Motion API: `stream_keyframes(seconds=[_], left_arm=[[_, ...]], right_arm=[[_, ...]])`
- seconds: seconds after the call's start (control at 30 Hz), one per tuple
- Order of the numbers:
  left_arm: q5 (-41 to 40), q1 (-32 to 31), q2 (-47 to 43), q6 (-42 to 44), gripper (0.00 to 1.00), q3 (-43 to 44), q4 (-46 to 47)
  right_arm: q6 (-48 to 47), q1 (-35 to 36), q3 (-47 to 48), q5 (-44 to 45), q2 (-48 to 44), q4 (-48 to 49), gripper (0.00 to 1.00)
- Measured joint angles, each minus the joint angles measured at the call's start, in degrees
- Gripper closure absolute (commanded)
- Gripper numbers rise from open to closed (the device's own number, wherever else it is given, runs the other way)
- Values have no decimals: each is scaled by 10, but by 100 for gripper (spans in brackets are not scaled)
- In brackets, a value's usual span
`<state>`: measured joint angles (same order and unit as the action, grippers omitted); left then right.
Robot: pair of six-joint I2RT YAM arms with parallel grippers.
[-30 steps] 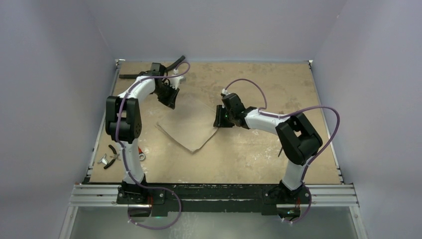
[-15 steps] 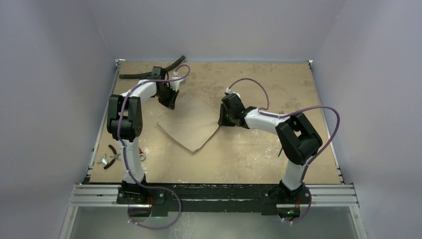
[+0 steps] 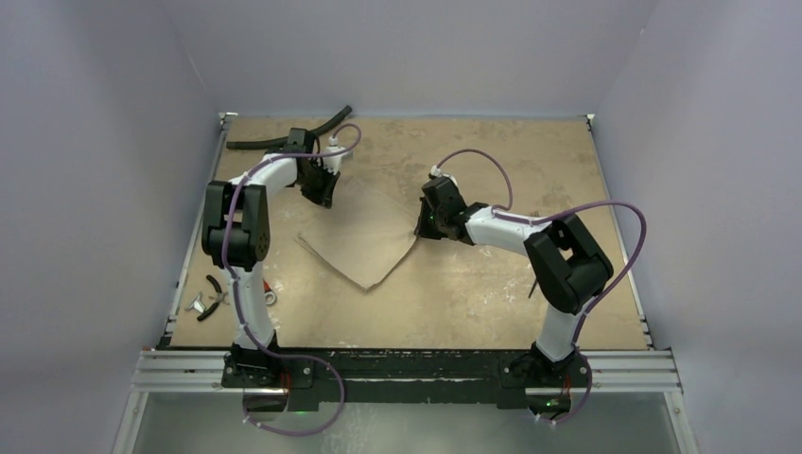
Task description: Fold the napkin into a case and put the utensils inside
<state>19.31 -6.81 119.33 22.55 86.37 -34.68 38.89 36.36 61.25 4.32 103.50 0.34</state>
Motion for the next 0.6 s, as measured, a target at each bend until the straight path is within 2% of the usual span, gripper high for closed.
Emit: stream_keyframes(seconds=[0.33,0.6], left_arm=[[2,0,-12,10,99,-21,19],[4,0,-29,30,100,-46,26]], right_arm=[[28,-7,0,-41,-1,5,100],[48,-54,-9,-100,6,58,100]])
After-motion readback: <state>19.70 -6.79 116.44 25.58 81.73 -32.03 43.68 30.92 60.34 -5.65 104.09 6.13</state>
